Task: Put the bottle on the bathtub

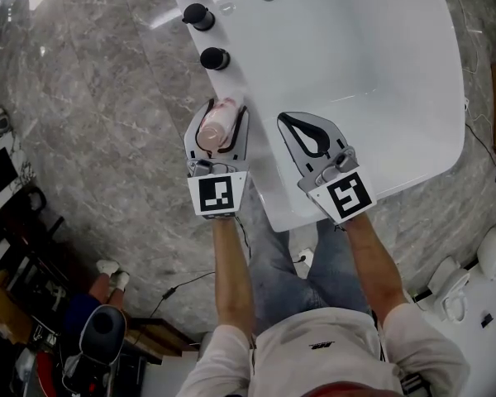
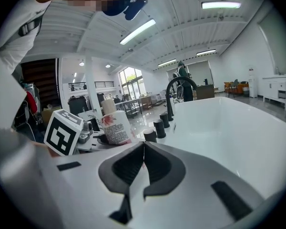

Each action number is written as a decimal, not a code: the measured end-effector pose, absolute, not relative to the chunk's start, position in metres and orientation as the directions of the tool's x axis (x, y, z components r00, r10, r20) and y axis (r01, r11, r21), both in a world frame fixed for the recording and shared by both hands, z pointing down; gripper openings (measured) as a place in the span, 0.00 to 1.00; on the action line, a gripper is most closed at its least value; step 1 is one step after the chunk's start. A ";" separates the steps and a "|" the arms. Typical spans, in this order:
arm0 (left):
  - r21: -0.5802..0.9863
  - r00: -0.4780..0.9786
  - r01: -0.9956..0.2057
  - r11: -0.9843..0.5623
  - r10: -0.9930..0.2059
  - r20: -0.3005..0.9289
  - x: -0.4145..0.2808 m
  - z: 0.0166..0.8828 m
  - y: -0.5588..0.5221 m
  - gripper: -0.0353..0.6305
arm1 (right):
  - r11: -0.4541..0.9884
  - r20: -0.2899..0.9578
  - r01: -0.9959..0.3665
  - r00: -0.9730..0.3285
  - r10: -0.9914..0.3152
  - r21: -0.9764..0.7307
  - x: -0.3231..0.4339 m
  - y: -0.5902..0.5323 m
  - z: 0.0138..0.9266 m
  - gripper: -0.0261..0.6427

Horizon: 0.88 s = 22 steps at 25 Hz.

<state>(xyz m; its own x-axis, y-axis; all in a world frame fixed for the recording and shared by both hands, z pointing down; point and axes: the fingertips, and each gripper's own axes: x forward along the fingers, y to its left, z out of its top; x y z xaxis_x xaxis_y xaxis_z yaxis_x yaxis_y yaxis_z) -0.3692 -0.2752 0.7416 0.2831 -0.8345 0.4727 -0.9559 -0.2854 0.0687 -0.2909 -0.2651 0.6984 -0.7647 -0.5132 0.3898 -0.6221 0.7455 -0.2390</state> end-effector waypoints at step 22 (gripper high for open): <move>0.105 0.281 -0.959 -0.261 -0.858 0.430 -0.364 0.752 -0.278 0.42 | 0.754 0.401 -0.608 -0.773 -0.492 -0.248 -0.292 -0.265 0.714 0.03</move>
